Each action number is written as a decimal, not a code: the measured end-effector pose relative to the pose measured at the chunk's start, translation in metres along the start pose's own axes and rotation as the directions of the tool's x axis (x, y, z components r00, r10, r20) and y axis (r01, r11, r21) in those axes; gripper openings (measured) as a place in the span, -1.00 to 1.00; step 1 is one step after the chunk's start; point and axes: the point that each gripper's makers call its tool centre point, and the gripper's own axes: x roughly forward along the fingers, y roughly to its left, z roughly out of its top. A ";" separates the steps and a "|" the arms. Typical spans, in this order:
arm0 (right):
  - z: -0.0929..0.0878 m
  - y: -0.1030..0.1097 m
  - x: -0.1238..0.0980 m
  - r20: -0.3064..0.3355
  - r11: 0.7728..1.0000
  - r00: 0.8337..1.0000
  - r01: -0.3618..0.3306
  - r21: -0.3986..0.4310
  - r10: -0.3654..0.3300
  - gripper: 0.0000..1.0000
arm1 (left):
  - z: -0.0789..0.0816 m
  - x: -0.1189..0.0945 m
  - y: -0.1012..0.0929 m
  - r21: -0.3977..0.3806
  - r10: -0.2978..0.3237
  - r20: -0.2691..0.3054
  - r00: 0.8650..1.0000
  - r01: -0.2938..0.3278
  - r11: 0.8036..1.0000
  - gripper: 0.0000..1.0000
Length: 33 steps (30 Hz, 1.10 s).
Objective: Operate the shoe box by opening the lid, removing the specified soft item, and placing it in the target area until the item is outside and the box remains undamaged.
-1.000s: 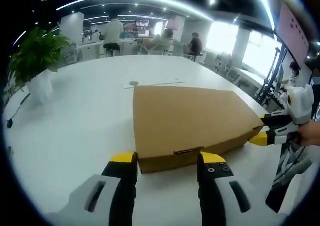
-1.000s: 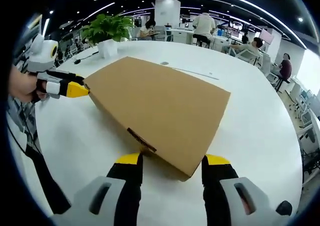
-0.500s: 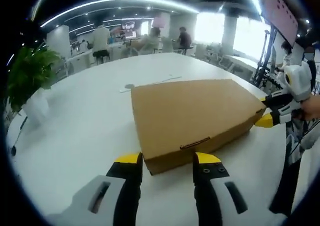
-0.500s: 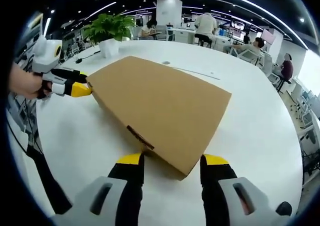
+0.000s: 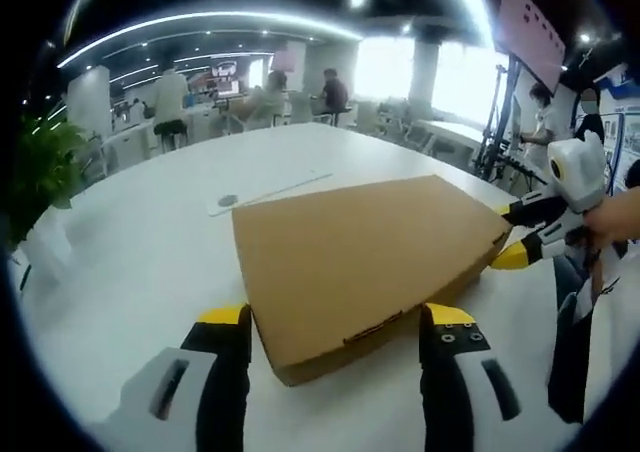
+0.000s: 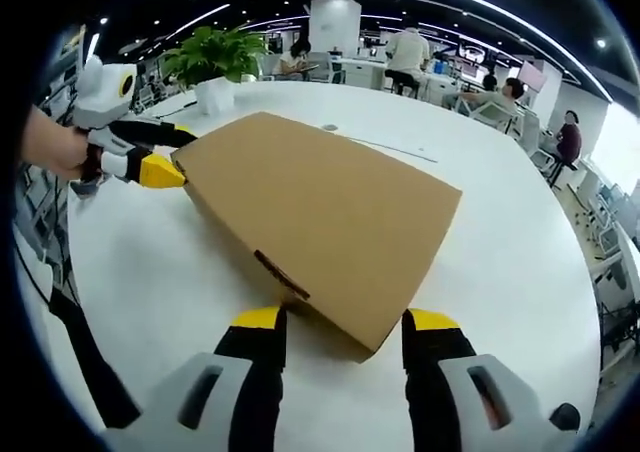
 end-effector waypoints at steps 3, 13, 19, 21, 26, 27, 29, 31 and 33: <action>0.005 0.000 0.000 0.028 0.998 0.999 0.020 -0.064 -0.018 0.08 | -0.003 0.002 0.001 0.025 -0.019 -0.019 1.000 0.020 1.000 0.40; 0.013 0.003 0.020 -0.036 0.999 0.999 0.028 0.037 -0.027 0.39 | -0.016 0.005 0.002 -0.133 -0.034 -0.057 0.998 0.026 0.991 0.34; 0.009 0.002 0.016 -0.007 1.000 1.000 0.011 0.023 -0.011 0.36 | -0.018 0.005 -0.001 -0.111 -0.008 -0.065 0.998 0.001 0.994 0.34; 0.011 0.002 0.016 0.001 1.000 1.000 0.009 0.024 -0.009 0.35 | -0.021 0.003 -0.001 -0.154 0.008 -0.078 0.997 -0.020 0.988 0.31; 0.011 0.002 0.017 0.001 1.000 1.000 0.011 0.029 -0.011 0.35 | -0.022 0.001 -0.001 -0.173 0.032 -0.070 0.997 -0.044 0.984 0.28; 0.011 0.002 0.016 0.007 1.000 1.000 0.006 0.026 -0.006 0.35 | -0.021 0.001 -0.002 -0.173 0.036 -0.081 0.996 -0.050 0.984 0.28; 0.011 0.002 0.015 0.015 1.000 1.000 -0.001 0.026 0.001 0.34 | -0.021 0.001 -0.003 -0.174 0.038 -0.089 0.995 -0.053 0.983 0.28; 0.011 0.002 0.015 0.020 1.000 1.000 -0.007 0.027 0.007 0.33 | -0.022 0.000 -0.003 -0.175 0.040 -0.088 0.995 -0.055 0.983 0.28; 0.011 0.002 0.015 0.020 1.000 1.000 -0.015 0.020 0.015 0.33 | -0.024 -0.002 -0.005 -0.181 0.047 -0.093 0.995 -0.063 0.982 0.28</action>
